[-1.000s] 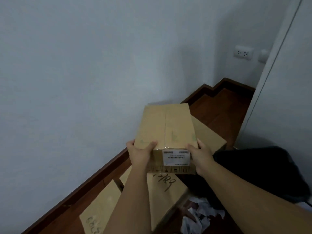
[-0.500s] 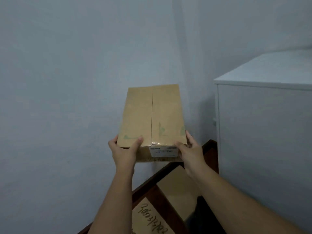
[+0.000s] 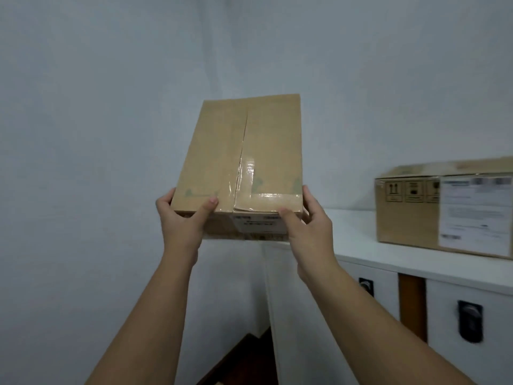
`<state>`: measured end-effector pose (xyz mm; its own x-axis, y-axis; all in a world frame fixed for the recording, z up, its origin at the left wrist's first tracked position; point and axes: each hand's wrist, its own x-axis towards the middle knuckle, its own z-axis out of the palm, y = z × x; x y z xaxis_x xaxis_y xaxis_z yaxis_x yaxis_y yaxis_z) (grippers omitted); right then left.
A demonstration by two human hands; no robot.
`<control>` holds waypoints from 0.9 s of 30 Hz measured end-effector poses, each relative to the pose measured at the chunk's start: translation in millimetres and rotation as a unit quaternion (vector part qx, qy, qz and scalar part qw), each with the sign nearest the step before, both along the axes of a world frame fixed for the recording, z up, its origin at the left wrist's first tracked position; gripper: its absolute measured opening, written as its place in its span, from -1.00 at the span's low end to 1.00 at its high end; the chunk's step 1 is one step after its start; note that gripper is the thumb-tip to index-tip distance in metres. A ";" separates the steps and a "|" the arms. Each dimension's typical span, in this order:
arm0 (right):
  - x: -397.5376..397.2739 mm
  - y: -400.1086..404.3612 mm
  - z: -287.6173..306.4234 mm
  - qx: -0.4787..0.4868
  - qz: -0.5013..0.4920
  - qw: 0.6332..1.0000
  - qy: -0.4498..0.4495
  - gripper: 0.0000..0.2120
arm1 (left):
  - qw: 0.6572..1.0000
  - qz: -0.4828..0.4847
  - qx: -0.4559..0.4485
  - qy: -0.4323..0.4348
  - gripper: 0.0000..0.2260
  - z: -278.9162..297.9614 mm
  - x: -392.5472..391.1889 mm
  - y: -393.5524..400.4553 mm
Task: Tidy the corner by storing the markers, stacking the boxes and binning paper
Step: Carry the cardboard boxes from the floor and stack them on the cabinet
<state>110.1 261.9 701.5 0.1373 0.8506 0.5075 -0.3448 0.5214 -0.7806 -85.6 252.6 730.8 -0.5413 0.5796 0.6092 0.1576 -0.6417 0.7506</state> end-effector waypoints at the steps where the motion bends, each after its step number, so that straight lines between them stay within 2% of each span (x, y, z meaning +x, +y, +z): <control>1: 15.9 -0.1 8.1 0.007 -0.030 1.000 -0.007 -0.39 | 1.000 -0.017 0.004 0.008 -0.32 8.1 14.8 5.6; 9: 131.0 -17.6 58.4 0.059 -0.216 0.966 -0.127 -0.32 | 0.982 -0.180 -0.017 0.050 -0.15 45.4 115.0 43.9; 12: 163.6 -22.1 70.3 0.052 -0.311 0.925 -0.212 -0.39 | 0.969 -0.237 -0.029 0.061 -0.12 53.0 145.5 53.2; 17: 213.7 -18.4 81.7 -0.002 -0.412 0.860 -0.301 -0.43 | 0.950 -0.290 -0.039 0.108 -0.27 63.2 196.3 67.1; 19: 226.9 -19.2 84.6 -0.008 -0.434 0.841 -0.324 -0.45 | 0.947 -0.298 -0.039 0.114 -0.34 64.3 211.9 73.1; 23: 240.3 -17.5 91.7 0.002 -0.440 0.827 -0.351 -0.47 | 0.947 -0.304 -0.036 0.098 -0.41 59.4 223.7 84.0; 27: 221.0 2.1 93.0 0.027 -0.402 0.845 -0.350 -0.48 | 0.959 -0.273 -0.031 0.077 -0.44 57.5 199.3 89.0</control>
